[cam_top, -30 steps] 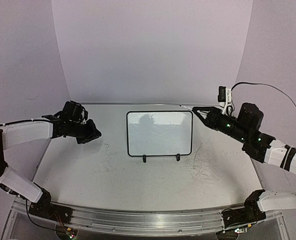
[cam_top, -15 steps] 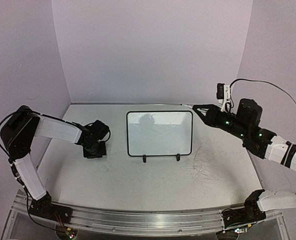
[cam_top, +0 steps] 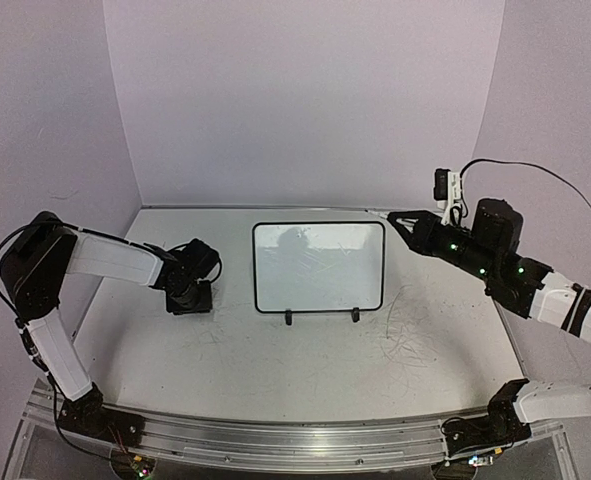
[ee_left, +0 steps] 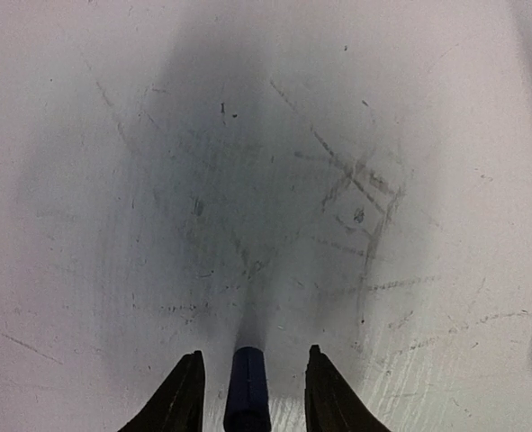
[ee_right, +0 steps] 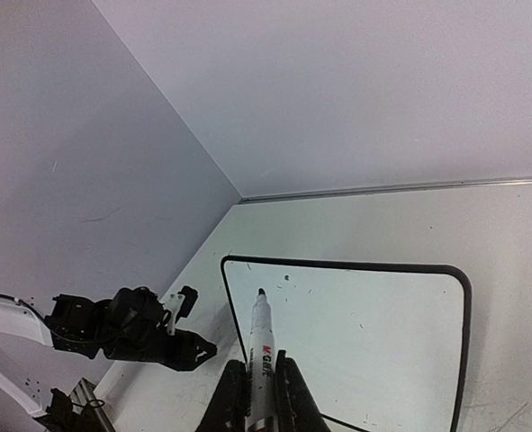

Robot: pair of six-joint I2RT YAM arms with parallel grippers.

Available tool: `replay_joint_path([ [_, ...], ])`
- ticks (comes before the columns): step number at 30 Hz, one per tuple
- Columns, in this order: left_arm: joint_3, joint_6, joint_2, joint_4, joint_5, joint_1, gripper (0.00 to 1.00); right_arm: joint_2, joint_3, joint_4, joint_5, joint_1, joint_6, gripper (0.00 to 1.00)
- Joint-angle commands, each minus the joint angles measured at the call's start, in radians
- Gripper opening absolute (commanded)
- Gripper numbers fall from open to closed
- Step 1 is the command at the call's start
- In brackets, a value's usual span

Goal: Write a sentence on the whiteboard
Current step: Place the pen cap at the center of the board, then hold the whiteboard at the center of the board.

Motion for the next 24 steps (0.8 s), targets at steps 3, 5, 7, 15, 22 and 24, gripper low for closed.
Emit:
replay_joint_path([
  [3, 0.052, 0.035, -0.153, -0.025, 0.005, -0.005, 0.49, -0.047, 0.001, 0.0, 0.09, -0.014, 0.033, 0.0],
  [5, 0.052, 0.044, -0.203, -0.036, 0.013, -0.004, 0.55, -0.046, -0.004, -0.001, 0.07, -0.034, 0.067, 0.0],
  [7, 0.058, 0.067, -0.247, -0.044, 0.03, -0.004, 0.62, -0.053, -0.011, -0.001, 0.049, -0.056, 0.085, 0.0],
  [15, 0.093, 0.215, -0.348, -0.048, 0.198, 0.036, 0.87, -0.08, 0.017, -0.167, 0.239, -0.06, 0.04, 0.0],
  [22, 0.104, 0.2, -0.432, -0.044, 0.455, 0.112, 0.98, -0.101, 0.024, -0.222, 0.341, -0.059, 0.027, 0.0],
  [24, 0.135, 0.233, -0.42, -0.042, 0.528, 0.124, 0.97, -0.092, 0.04, -0.227, 0.328, -0.059, 0.013, 0.0],
])
